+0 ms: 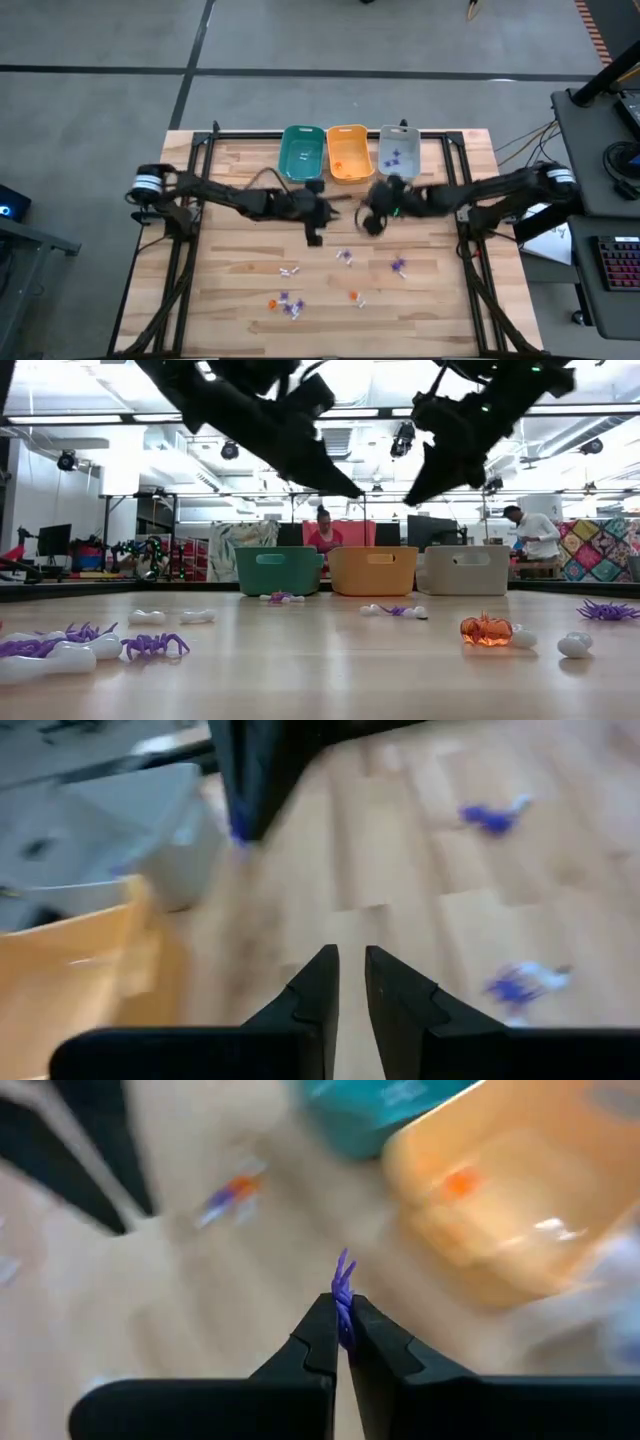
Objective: Sort Halloween decoration
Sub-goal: Put the purple spider toy into the gray bin
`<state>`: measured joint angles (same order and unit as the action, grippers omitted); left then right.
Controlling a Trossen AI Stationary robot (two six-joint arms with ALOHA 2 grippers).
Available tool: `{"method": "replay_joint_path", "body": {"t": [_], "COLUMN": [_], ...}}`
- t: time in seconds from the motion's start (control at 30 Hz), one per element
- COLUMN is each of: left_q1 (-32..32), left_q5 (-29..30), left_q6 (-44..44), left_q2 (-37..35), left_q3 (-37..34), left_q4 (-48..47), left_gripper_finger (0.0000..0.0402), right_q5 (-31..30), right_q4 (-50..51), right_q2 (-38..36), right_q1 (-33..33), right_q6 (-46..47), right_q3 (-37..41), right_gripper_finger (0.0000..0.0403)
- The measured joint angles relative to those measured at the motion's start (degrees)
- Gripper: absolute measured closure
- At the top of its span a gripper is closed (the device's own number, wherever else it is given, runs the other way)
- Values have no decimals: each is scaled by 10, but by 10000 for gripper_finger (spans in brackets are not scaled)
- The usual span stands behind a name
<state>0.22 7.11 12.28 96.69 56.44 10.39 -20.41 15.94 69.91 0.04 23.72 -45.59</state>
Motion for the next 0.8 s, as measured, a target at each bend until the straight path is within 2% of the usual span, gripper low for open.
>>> {"method": "replay_joint_path", "body": {"t": [0.1,0.27,0.4,0.47,0.6,0.8], "left_q1": [38,107,150,162,166,166], "left_q5": [0,0,-5,-5,-6,-6], "left_q6": [35,74,75,62,41,5], "left_q2": [-50,-110,-140,-150,-158,-156], "left_q3": [-23,-52,-69,-80,-90,-91], "left_q4": [-5,-8,-3,-9,-6,0], "left_gripper_finger": [365,365,365,365,365,365], "right_q5": [28,60,111,113,118,119], "right_q4": [16,20,49,77,113,114], "right_q2": [-26,-27,-3,14,52,104], "right_q1": [-86,-227,-335,-379,-431,-443], "right_q6": [-30,-81,-76,-52,-33,-43], "right_q3": [-21,-42,-58,-62,-68,-74], "right_gripper_finger": [394,394,394,394,394,394]}}
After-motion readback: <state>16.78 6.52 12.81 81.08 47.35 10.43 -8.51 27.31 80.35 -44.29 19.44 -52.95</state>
